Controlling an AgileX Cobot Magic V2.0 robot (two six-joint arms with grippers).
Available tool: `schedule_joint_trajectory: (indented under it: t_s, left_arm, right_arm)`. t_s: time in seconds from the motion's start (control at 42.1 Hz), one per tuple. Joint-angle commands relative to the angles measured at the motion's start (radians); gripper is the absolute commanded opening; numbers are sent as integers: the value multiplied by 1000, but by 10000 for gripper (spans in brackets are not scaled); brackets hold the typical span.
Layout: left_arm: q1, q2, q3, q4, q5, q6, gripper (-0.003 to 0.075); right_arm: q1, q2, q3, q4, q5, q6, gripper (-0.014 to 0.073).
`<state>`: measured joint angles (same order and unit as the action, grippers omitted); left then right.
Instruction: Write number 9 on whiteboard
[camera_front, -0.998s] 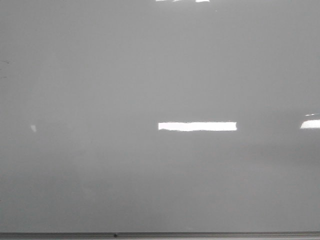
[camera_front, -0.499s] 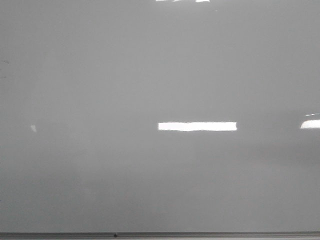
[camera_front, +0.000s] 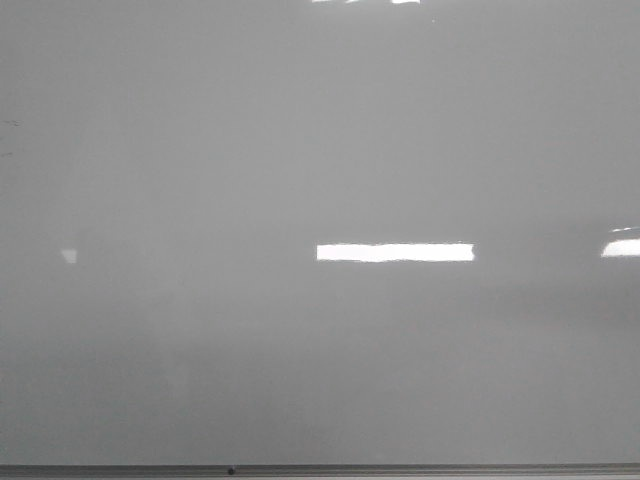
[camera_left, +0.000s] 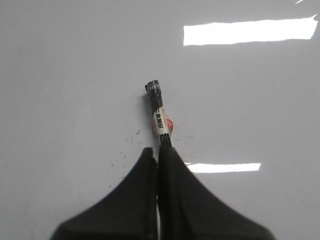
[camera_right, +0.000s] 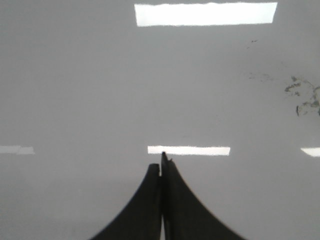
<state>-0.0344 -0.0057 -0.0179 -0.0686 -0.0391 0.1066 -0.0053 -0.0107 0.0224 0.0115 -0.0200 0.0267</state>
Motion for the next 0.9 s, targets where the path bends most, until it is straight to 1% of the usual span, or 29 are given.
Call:
schedule_joint_trajectory:
  t_s: [0.0, 0.143, 0.261, 0.452, 0.594, 0.737, 0.808, 0.879]
  left_arm:
    - [0, -14, -107, -3, -31, -9, -19]
    - [0, 27, -260, -3, 146, -9, -19]
    - [0, 92, -392, -3, 268, -7, -19]
    - [0, 226, -571, -3, 402, -7, -19]
    - [0, 319, -652, -3, 451, -7, -19]
    - [0, 392, -676, -3, 483, -7, -19]
    - [0, 419, -676, -3, 499, -7, -19]
    - [0, 439, -676, -3, 520, -7, -19]
  right_arm:
    - [-1, -18, -82, -12, -20, 0, -67]
    - [-1, -12, -197, -27, 118, -16, -67]
    - [0, 16, -306, -30, 225, -51, -67]
    - [0, 116, -506, -18, 427, -60, -67]
    - [0, 212, -635, 21, 560, -60, -67]
    - [0, 320, -716, 33, 674, -60, -67]
    - [0, 369, -736, 33, 711, -60, -67]
    - [0, 399, -734, 33, 710, -60, -67]
